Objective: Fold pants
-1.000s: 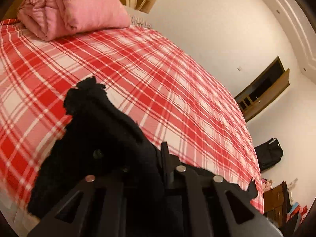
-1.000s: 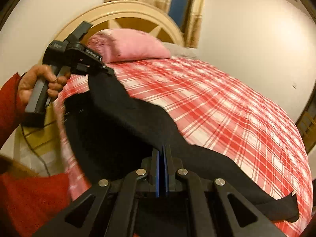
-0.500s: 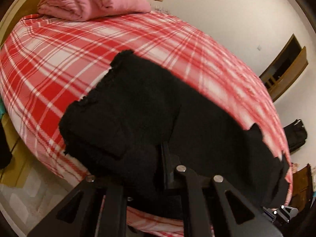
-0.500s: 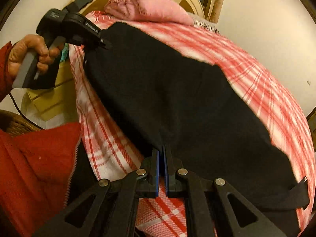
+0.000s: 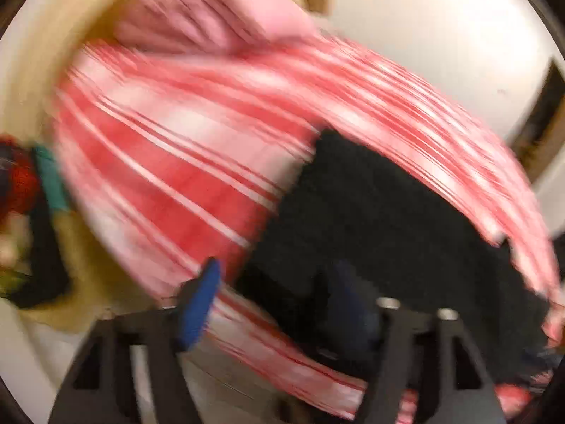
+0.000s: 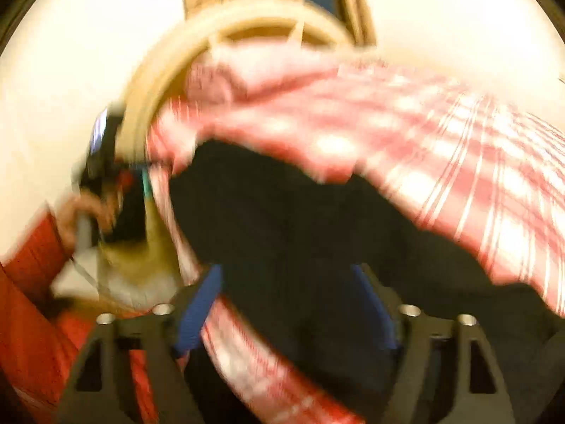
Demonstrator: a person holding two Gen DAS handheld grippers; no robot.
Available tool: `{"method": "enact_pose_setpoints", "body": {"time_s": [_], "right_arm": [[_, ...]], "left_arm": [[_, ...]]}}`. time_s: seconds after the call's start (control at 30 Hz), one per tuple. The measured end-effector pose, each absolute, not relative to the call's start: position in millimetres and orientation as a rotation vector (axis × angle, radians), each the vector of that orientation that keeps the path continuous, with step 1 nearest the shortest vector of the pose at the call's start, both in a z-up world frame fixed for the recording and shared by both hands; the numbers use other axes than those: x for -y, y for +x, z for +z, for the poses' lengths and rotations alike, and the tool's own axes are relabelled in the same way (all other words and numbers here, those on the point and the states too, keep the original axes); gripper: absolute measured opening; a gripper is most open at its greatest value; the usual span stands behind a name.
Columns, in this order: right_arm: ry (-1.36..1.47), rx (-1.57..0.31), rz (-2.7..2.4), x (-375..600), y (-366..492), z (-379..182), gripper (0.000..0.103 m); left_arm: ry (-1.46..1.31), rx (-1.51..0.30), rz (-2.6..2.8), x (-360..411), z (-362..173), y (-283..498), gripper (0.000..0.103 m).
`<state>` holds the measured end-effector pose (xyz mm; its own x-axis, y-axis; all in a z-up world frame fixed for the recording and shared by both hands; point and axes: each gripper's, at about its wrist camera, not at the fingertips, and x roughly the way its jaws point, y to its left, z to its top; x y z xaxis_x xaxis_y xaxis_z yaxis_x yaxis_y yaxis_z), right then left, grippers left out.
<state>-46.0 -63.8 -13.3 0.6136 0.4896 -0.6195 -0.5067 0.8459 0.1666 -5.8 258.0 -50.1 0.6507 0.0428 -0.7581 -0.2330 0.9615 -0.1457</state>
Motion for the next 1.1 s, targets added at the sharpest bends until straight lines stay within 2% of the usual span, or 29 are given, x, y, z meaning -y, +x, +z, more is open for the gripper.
{"method": "enact_pose_setpoints", "body": {"time_s": [0.1, 0.2, 0.23, 0.27, 0.33, 0.53, 0.57, 0.63, 0.73, 0.8, 0.97, 1.1], "right_arm": [[0.029, -0.65, 0.546, 82.5, -4.1, 7.7, 0.079], [0.054, -0.686, 0.535, 87.5, 44.4, 3.2, 0.076], [0.069, -0.71, 0.538, 87.5, 61.0, -1.4, 0.069], [0.078, -0.749, 0.549, 82.9, 79.1, -9.1, 0.057], [0.047, -0.815, 0.546, 70.1, 106.7, -23.5, 0.046], [-0.046, -0.997, 0.522, 56.8, 135.5, -72.2, 0.045], [-0.056, -1.014, 0.51, 56.3, 134.7, -77.5, 0.031], [-0.021, -1.004, 0.535, 58.6, 133.3, -80.8, 0.009], [0.088, -0.98, 0.438, 73.4, 138.4, -83.1, 0.008], [0.16, -0.961, 0.31, 87.4, 144.8, -89.8, 0.0], [0.477, -0.895, 0.279, 129.7, 137.7, -108.2, 0.001], [0.534, -0.773, 0.207, 169.2, 107.0, -70.8, 0.001]], "left_arm": [[-0.209, -0.758, 0.195, -256.1, -30.8, -7.8, 0.075], [-0.12, -0.703, 0.124, -223.7, -23.6, 5.0, 0.075], [-0.075, -0.692, 0.111, -208.5, -25.7, 11.4, 0.075], [-0.02, -0.698, 0.103, -191.0, -29.9, 20.5, 0.075], [0.023, -0.709, 0.091, -172.2, -39.4, 32.8, 0.075], [0.04, -0.75, 0.096, -143.7, -71.5, 48.1, 0.075], [0.042, -0.762, 0.099, -142.1, -76.5, 48.8, 0.075], [0.038, -0.757, 0.104, -142.3, -80.9, 46.5, 0.078], [0.042, -0.729, 0.115, -145.1, -85.0, 41.6, 0.091], [0.002, -0.727, 0.12, -151.8, -88.9, 43.2, 0.095], [-0.045, -0.699, 0.121, -156.4, -93.9, 39.8, 0.098], [-0.047, -0.693, 0.12, -156.3, -94.6, 39.3, 0.1]]}}
